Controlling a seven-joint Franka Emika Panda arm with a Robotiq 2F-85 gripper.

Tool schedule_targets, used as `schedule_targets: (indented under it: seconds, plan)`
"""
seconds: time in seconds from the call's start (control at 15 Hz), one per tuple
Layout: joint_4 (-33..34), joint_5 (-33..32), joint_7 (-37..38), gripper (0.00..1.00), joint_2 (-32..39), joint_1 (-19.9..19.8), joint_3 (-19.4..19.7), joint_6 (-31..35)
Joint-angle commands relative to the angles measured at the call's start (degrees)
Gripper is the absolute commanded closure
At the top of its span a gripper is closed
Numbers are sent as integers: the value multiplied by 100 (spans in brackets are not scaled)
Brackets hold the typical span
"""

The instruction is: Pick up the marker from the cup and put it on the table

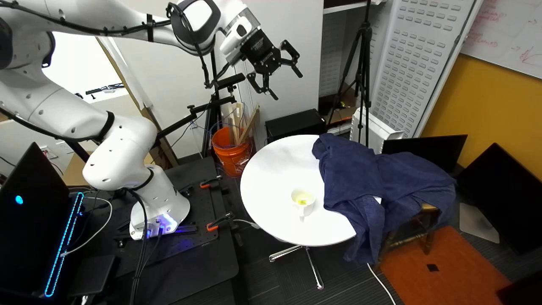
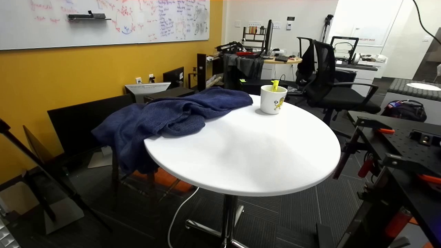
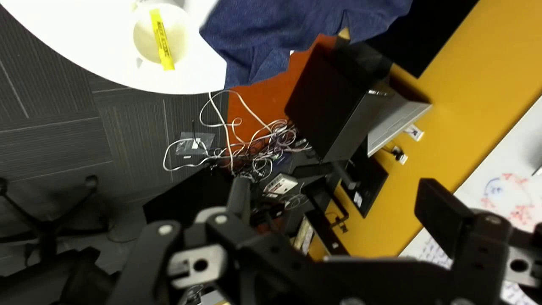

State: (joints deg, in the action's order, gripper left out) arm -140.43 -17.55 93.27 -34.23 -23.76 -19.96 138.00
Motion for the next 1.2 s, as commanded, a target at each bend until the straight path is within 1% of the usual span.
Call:
schedule_targets:
  seconds: [0.0,0.07,0.2,0.27,0.33,0.47,0.67,0.8,0.87,1.0,1.13]
  plan:
    - [156,-985,1112,0,185,-320,-261,-341]
    - [186,-1270,1362,0,239,-318,-281,-517]
    - [266,-1767,1658,0,362,-193,-265,-1033]
    - [282,-1896,1616,0,432,1,-147,-1244]
    - [99,-1892,1597,0,326,260,155,-960]
    - [127,-2022,1614,0,389,354,183,-1167]
    - [164,-2042,1614,0,419,368,190,-1198]
    - [52,-2292,1730,0,330,423,318,-1165]
    - [15,-2378,1769,0,319,518,423,-1154]
    - [-85,-2629,1986,0,387,630,581,-1067]
    - [-165,-2826,2222,0,457,751,654,-1128]
